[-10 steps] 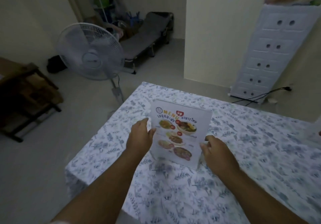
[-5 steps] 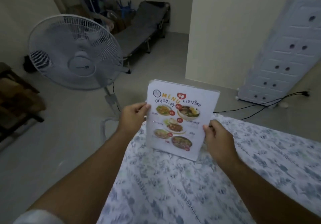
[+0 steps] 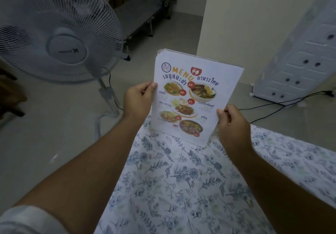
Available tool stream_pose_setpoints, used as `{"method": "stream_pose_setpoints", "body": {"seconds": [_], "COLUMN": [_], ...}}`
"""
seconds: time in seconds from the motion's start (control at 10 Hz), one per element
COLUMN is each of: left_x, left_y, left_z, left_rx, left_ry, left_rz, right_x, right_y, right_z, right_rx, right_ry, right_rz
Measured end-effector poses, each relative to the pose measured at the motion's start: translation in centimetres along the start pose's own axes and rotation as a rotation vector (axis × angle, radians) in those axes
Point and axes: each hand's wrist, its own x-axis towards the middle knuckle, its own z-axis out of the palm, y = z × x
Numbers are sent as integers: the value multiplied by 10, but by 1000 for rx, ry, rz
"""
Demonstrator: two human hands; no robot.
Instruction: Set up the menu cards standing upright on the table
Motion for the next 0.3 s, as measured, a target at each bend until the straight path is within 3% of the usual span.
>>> {"method": "stream_pose_setpoints", "body": {"seconds": [0.2, 0.3], "left_x": [-14, -30], "left_y": [18, 37], "left_z": [2, 2], "left_rx": [139, 225], "left_ry": [10, -69], "left_rz": [1, -95], "right_x": [-3, 2], "right_y": [-6, -18], "right_z": [-7, -35], "right_rx": [-25, -37], "right_ry": [-26, -170], "right_rz": [28, 112]}}
